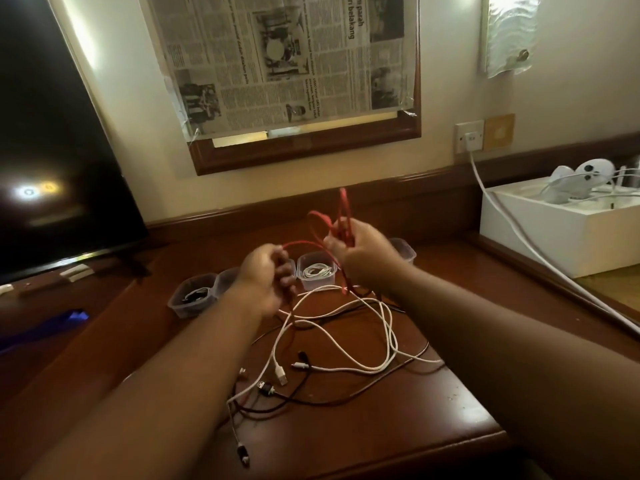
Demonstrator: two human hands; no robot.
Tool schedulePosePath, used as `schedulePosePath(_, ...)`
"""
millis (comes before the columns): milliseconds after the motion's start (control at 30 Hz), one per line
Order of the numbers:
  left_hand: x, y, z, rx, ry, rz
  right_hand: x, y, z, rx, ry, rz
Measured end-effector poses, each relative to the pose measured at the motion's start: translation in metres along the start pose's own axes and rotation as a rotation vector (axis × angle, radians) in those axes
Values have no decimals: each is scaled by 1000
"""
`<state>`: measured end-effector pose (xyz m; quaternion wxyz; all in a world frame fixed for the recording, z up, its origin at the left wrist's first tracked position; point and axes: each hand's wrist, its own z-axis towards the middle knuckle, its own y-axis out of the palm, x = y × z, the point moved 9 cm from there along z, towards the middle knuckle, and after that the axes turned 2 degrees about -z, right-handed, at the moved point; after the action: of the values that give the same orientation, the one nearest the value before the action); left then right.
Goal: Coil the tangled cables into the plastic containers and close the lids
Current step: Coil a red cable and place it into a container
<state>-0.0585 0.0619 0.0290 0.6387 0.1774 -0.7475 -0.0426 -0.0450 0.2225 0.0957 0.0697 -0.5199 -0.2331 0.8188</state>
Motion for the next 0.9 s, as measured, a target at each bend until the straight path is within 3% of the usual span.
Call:
schedulePosePath(67,20,30,-11,-68,20,-151,7,18,0,2,9,-24)
schedulePosePath(133,37,46,-20,-71,93,-147,10,25,-1,27,23,115)
schedulePosePath(233,52,54,-29,-67,198,15,12,30,-4,-25,31,350)
schedulePosePath(367,61,51,-29,-31,324,303,15,41,-8,-145,102,330)
schedulePosePath(567,37,42,-35,-53,486,342,23,12,4,100,336,643)
schedulePosePath(700,-5,42,-41,-233,475,566,31,-5,12,213,386,770)
schedulePosePath(900,-59,18,-15,-265,312,1087,31,-19,17,303,382,1019)
